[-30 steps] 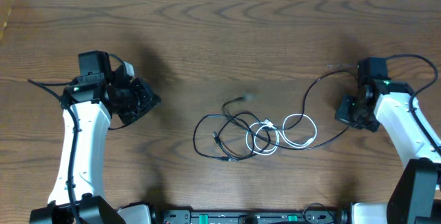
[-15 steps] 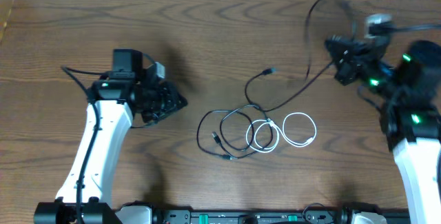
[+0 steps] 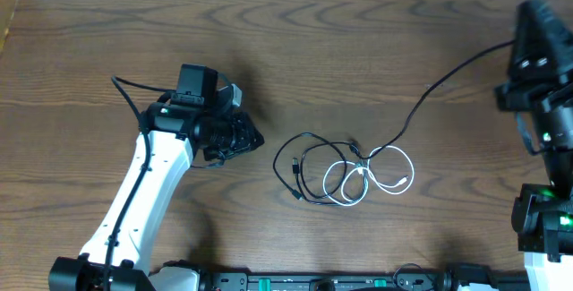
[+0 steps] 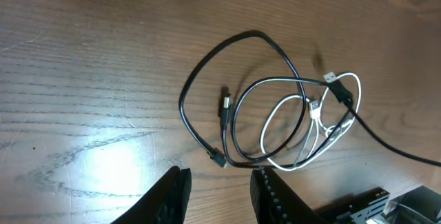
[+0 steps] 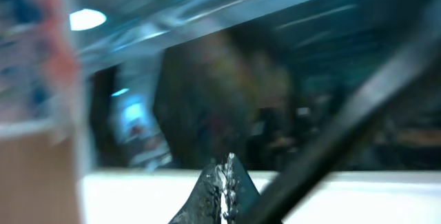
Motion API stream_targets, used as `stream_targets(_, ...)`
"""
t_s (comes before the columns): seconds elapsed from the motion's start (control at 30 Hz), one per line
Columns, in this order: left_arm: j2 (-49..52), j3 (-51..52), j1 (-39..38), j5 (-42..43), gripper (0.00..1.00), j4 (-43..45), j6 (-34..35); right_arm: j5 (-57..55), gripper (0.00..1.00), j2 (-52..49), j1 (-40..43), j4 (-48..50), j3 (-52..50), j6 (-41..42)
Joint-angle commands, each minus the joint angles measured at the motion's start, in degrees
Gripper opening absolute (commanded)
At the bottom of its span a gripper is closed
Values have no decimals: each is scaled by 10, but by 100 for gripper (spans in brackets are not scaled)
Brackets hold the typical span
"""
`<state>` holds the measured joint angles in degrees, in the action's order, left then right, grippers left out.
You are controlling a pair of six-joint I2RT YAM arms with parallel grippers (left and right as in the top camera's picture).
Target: Untangle cables
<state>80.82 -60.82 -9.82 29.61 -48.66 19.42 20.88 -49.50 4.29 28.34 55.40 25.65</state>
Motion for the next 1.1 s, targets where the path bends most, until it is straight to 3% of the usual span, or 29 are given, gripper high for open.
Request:
stream_targets(0.0, -3, -3, -3, -8, 34, -3, -10, -181, 1, -9, 2, -26, 1, -17)
stream_targets(0.2, -3, -1, -3, -7, 33, -4, -10, -271, 1, -46, 2, -328, 1, -31)
stream_targets(0.3, -3, 4, -3, -8, 34, -4, -10, -349, 1, -87, 5, -424, 1, -69)
stream_targets(0.43, -3, 8, -3, -8, 34, -4, -10, -355, 1, -134, 36, -411, 1, -144)
stream_targets(0.7, -3, 8, -3, -8, 34, -4, -10, -349, 2, -149, 134, -420, 1, -136)
stream_targets(0.73, -3, 8, -3, -8, 34, -3, -10, -348, 11, -151, 144, -435, 1, -136)
stream_targets(0.77, -3, 8, -3, -8, 34, -3, -10, -344, 25, -154, 153, -453, 1, -135)
stream_targets(0.87, -3, 8, -3, -8, 34, -3, -10, -263, 95, -170, 164, -513, 1, -135)
stream_targets(0.9, -3, 8, -3, -8, 33, -3, -10, -217, 99, -177, 164, -536, 1, -135)
stream_targets(1.07, -3, 8, -3, -7, 34, -4, -10, -3, 99, -220, 161, -665, 0, -135)
